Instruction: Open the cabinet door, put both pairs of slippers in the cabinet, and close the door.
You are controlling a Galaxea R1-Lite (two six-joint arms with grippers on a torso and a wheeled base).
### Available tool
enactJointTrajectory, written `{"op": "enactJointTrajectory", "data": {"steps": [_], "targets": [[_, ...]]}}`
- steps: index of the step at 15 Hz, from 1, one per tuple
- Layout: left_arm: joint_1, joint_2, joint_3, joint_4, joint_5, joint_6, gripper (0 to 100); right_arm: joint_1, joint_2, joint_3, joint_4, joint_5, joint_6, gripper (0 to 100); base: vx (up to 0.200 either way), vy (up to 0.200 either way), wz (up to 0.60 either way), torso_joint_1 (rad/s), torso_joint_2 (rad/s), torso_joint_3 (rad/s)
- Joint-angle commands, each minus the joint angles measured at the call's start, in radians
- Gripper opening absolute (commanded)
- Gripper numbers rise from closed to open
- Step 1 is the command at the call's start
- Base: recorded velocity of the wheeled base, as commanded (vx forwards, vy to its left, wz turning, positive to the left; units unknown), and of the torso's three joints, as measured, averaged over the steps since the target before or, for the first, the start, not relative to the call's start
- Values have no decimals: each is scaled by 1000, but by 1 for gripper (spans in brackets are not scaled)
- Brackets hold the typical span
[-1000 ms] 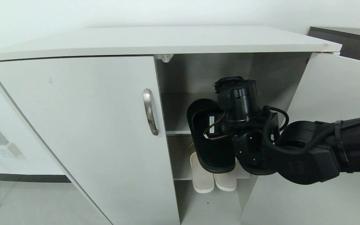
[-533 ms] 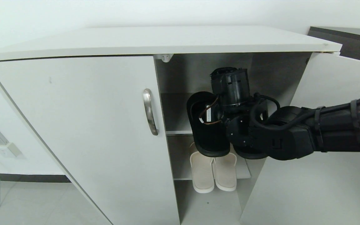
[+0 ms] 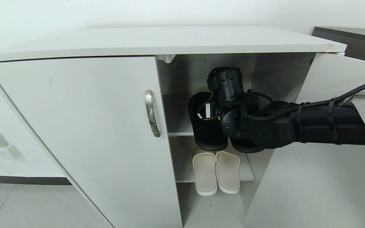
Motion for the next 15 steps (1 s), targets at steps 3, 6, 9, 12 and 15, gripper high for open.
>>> {"op": "enactJointTrajectory", "data": {"steps": [3, 6, 9, 12, 15], "targets": [[0, 1, 0, -1, 0, 0, 0, -23, 34, -45, 13, 5, 0, 0, 0, 0, 0, 0, 0, 0], [0, 1, 0, -1, 0, 0, 0, -26, 35, -51, 13, 6, 0, 0, 0, 0, 0, 0, 0, 0], [0, 1, 0, -1, 2, -2, 0, -26, 34, -50, 13, 6, 2, 0, 0, 0, 0, 0, 0, 0], [0, 1, 0, -1, 2, -2, 0, -26, 34, -48, 13, 6, 3, 100, 0, 0, 0, 0, 0, 0], [0, 1, 0, -1, 2, -2, 0, -15, 6, -33, 73, 6, 12, 100, 0, 0, 0, 0, 0, 0]]}}
